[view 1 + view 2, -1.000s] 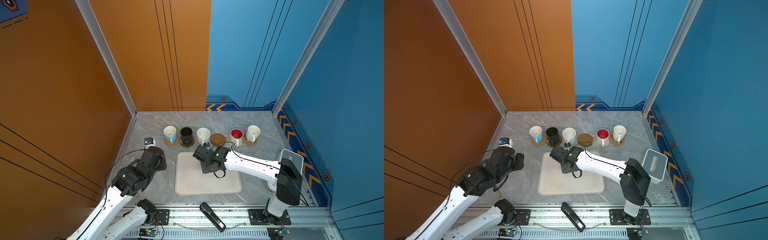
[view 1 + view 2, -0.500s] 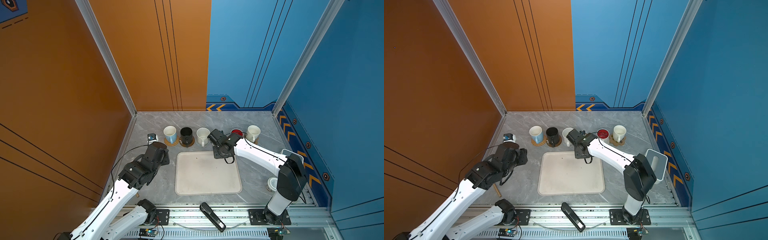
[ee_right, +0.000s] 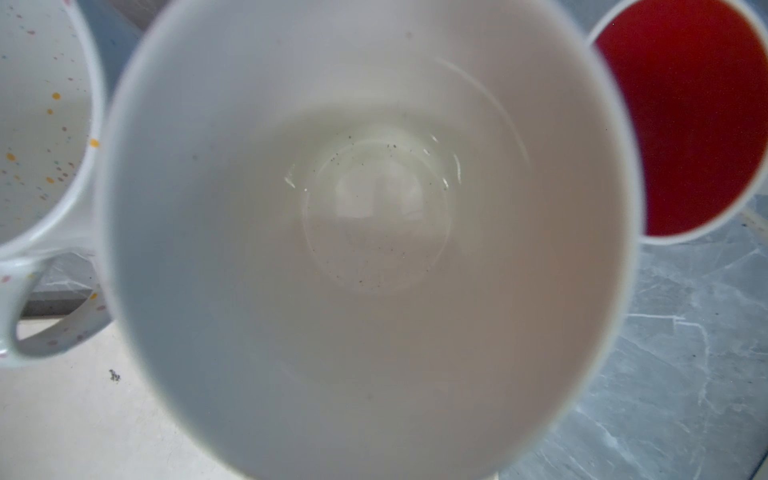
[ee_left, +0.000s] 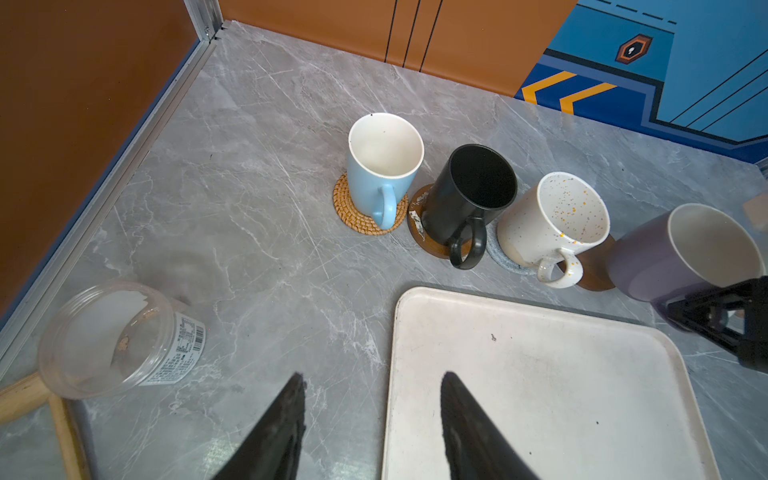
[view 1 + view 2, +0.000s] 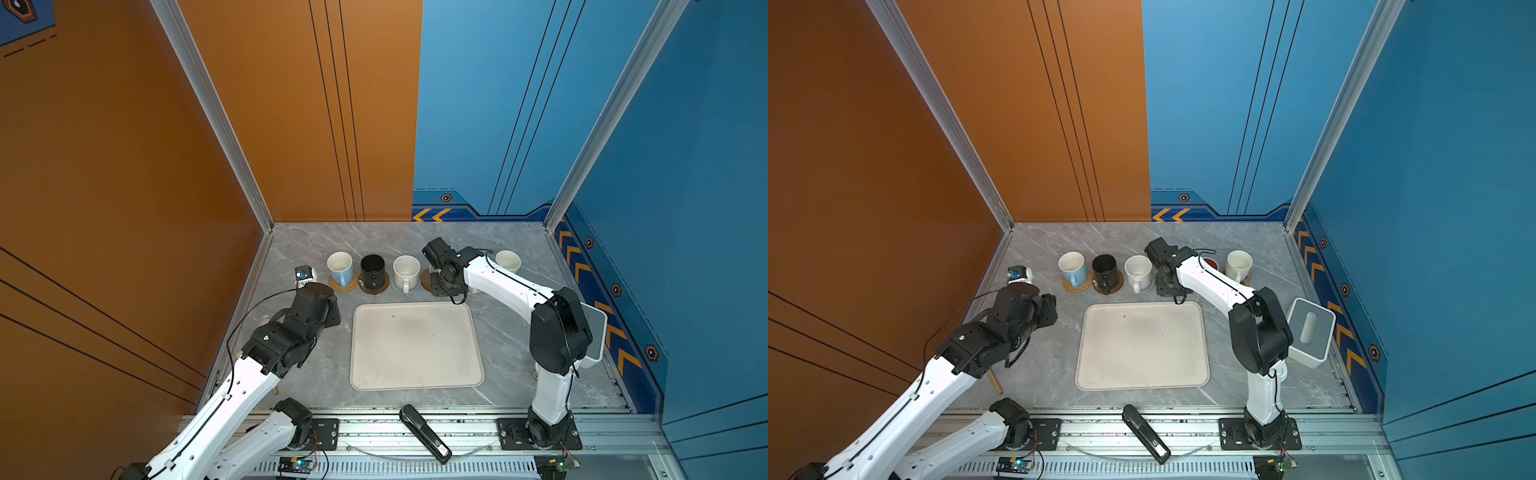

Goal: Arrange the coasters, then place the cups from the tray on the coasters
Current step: 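Carry the lavender mug with right gripper over the empty cork coaster, then lower the lavender mug onto the cork coaster beside the speckled mug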

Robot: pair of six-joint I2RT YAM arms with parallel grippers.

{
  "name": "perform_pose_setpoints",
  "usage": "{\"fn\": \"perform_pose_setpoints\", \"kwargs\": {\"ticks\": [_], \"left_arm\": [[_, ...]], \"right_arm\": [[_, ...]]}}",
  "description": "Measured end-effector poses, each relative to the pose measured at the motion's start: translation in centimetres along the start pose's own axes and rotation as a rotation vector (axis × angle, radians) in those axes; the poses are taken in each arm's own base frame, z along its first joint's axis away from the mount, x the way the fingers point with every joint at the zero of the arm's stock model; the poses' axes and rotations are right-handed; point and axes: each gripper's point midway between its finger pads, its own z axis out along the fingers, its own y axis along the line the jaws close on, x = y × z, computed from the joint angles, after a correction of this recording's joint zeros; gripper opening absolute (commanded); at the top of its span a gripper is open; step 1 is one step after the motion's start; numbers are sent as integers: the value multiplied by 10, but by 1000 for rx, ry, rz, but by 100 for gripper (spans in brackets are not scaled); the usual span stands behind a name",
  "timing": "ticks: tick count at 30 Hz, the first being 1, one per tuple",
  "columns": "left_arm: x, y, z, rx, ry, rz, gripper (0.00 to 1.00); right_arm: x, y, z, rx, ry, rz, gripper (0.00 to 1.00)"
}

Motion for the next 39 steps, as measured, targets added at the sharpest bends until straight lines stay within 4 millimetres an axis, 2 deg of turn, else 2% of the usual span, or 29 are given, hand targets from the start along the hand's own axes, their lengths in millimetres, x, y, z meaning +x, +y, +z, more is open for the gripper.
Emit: {"fn": "perform_pose_setpoints", "kwargs": {"ticks": [9,18,29,39], "left_arm": [[2,-2,7,-3,19,1,53],[2,0,8,-8,21,-7,53],[3,1,9,-6,27,-14,53],[2,2,8,-4,25,-21,53]], "right_arm": [[-12,1,14,-8,-3,26,0],[-19,4,18,-22,-22,39,0],[-18,7,33,-20,-7,48,0],[-18,10,34,-32,-6,57,0]]}}
